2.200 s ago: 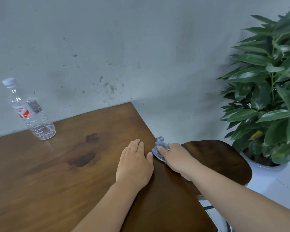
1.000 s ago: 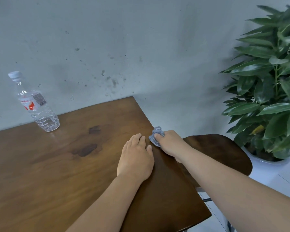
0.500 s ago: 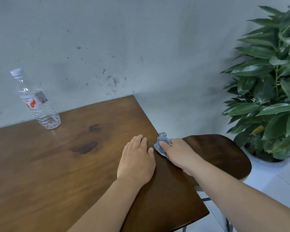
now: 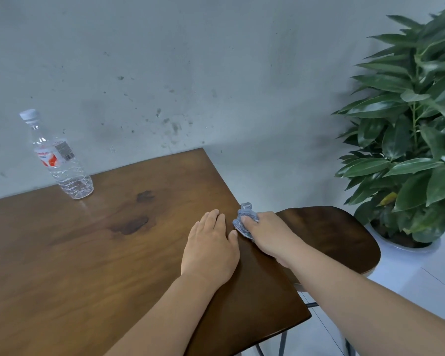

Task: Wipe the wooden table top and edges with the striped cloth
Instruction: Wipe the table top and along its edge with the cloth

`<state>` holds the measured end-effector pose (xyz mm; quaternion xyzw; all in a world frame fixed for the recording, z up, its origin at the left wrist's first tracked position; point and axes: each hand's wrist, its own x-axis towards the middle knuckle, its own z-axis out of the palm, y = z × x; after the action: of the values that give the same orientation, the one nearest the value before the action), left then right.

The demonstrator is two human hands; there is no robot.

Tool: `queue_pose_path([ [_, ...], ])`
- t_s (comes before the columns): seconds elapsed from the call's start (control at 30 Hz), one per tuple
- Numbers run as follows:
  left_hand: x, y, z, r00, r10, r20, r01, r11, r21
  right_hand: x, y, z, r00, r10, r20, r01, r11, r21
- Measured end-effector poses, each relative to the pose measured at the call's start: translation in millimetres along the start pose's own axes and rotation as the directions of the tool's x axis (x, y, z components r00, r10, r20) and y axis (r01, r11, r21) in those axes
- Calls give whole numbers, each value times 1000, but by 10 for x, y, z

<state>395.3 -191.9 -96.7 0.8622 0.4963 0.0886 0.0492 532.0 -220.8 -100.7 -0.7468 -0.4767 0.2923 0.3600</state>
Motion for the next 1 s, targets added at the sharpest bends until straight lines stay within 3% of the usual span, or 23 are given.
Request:
queue_pose_path([
  [1.0, -124, 84, -7, 1000, 4, 10, -4, 1000, -25, -208, 60, -40, 1000, 12, -6, -12, 1000, -7],
])
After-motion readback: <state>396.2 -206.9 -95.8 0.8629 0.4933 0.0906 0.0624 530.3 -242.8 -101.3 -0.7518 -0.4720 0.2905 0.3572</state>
